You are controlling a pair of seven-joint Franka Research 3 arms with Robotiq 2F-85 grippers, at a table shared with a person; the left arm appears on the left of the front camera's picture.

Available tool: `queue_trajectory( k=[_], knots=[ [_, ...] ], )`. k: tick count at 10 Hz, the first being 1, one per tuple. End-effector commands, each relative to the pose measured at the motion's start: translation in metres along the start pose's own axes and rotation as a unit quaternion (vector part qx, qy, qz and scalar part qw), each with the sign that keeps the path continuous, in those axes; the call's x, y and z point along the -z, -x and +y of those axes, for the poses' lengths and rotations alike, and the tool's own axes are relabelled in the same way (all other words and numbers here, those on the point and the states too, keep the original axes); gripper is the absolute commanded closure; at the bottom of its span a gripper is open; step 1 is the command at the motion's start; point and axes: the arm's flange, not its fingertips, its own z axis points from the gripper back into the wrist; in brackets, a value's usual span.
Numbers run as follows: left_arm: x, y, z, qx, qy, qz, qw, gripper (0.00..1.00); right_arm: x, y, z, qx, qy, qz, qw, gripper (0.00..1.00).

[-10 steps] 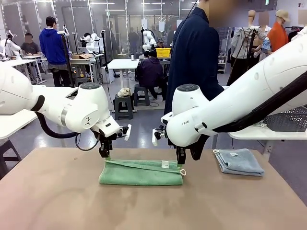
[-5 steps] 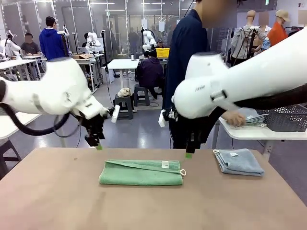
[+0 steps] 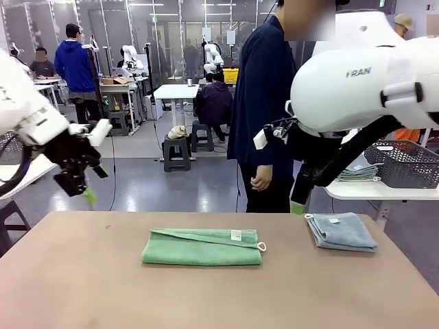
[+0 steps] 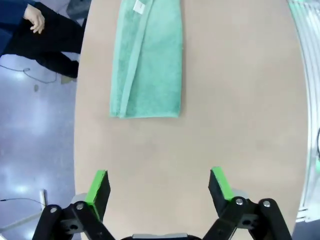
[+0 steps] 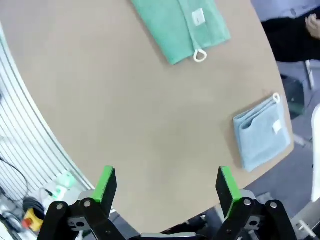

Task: Fold the towels and place them in the basket.
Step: When a person lays out a Towel with hook on the table, fold it in half twice.

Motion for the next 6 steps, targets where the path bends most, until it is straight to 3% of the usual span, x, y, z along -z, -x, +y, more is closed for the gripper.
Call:
queue_trajectory(
  k=[1,3,4,5,6],
  knots=[
    [-0.003,0.028,-0.007,0.001,0.008,-0.065,0.998,0.00,0.003,-0.005,0.011,0.065,-0.007,-0.017,0.998,0.00],
    [-0.012,0.059,-0.010,-0.017,0.002,-0.125,0.992,0.00,0.006,-0.013,0.008,0.206,-0.064,-0.037,0.976,0.00],
    [-0.015,0.071,-0.009,-0.024,-0.001,-0.154,0.988,0.00,0.009,-0.014,0.008,0.228,-0.080,-0.031,0.970,0.00],
    [-0.018,0.086,-0.007,-0.048,-0.003,-0.182,0.982,0.00,0.009,-0.014,0.011,0.224,-0.085,-0.046,0.970,0.00],
    [-0.019,0.102,-0.006,-0.069,0.001,-0.206,0.976,0.00,0.005,-0.010,0.015,0.134,-0.075,-0.074,0.985,0.00]
  ],
)
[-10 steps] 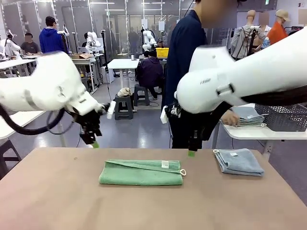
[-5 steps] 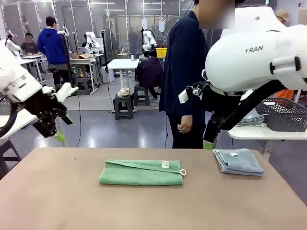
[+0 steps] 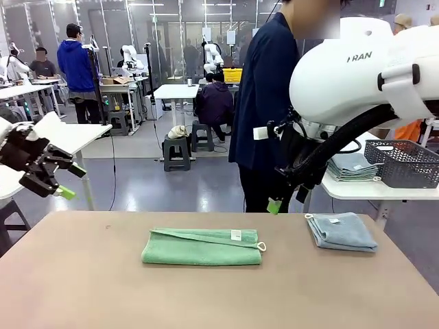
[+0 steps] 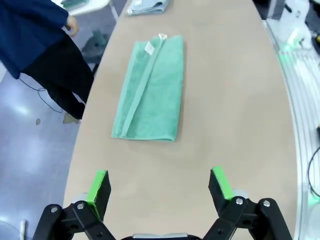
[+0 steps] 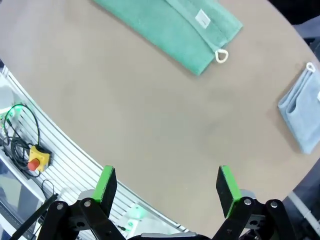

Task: Fold the towels and place them in the basket.
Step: When a person lays out a Towel with hook on the table, fold it in half twice.

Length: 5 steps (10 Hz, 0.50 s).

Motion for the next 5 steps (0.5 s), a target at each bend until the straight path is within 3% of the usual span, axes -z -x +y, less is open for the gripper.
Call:
queue_trajectory(
  k=[1,3,5],
  knots=[
    [-0.007,0.023,0.007,-0.022,0.012,-0.055,0.998,0.00,0.001,0.002,-0.004,0.013,0.005,0.012,1.000,0.00],
    [-0.012,0.038,0.014,-0.065,0.034,-0.087,0.993,0.00,0.001,0.002,-0.004,0.013,0.005,0.012,1.000,0.00],
    [-0.012,0.044,0.021,-0.033,0.063,-0.112,0.991,0.00,0.001,0.002,-0.004,0.013,0.005,0.012,1.000,0.00]
  ],
)
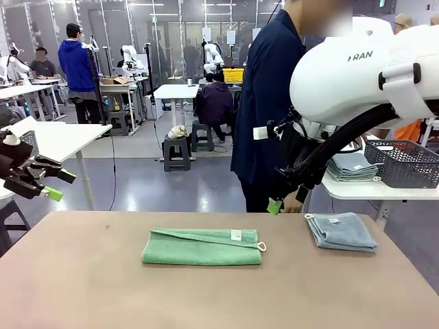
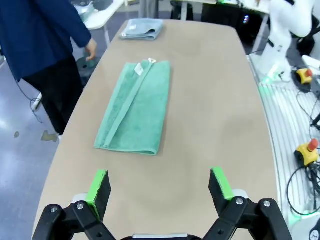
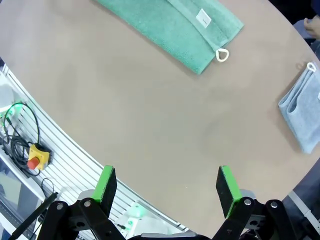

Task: Fold the towels and place them in the basket.
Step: When a person lays out a Towel with hook on the table, fold it in half twice.

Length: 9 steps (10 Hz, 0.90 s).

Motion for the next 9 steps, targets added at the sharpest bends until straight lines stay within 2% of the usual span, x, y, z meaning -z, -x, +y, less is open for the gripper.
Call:
queue_trajectory(
  k=[1,4,5,6,8,9],
  knots=[
    [-0.005,-0.001,0.016,0.031,0.027,-0.023,0.999,0.00,0.000,0.000,0.000,0.000,0.000,0.000,1.000,0.00],
    [-0.003,0.000,0.019,0.014,0.021,-0.025,0.999,0.00,0.010,-0.008,0.003,0.124,-0.018,-0.022,0.992,0.00],
    [-0.002,0.000,0.014,0.014,0.023,-0.010,1.000,0.00,0.012,-0.012,0.005,0.171,-0.022,-0.022,0.985,0.00],
    [-0.002,0.000,0.014,0.014,0.023,-0.010,1.000,0.00,0.016,-0.016,0.009,0.222,-0.021,-0.034,0.974,0.00],
    [-0.002,0.000,0.014,0.014,0.023,-0.010,1.000,0.00,0.028,-0.021,0.018,0.333,0.001,-0.088,0.939,0.00],
    [-0.002,0.000,0.014,0.014,0.023,-0.010,1.000,0.00,0.032,-0.023,0.020,0.353,-0.009,-0.098,0.931,0.00]
  ],
)
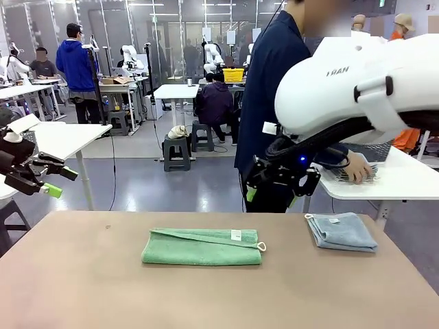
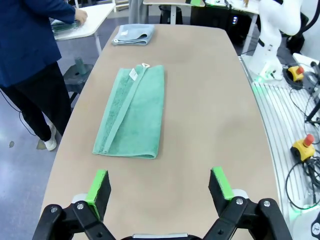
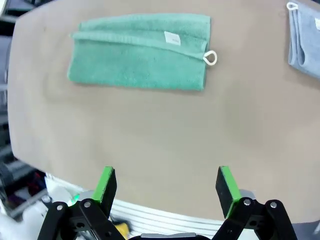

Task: Fold the towels and place them in the basket.
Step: When a person lays out a Towel with hook on the table, fold it in half twice.

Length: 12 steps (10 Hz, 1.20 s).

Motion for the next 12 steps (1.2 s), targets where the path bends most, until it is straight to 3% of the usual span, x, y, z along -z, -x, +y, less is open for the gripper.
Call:
queue_trajectory(
  k=[1,6,12],
  knots=[
    [-0.001,-0.001,-0.002,0.001,0.000,0.000,1.000,0.00,0.016,0.002,0.007,0.037,0.001,-0.028,0.999,0.00],
    [-0.001,-0.001,-0.002,0.001,0.000,0.000,1.000,0.00,0.010,0.001,0.006,0.026,-0.002,-0.016,1.000,0.00],
    [-0.001,-0.001,-0.002,0.001,0.000,0.000,1.000,0.00,0.111,-0.030,-0.003,0.040,0.028,0.009,0.999,0.00]
  ],
)
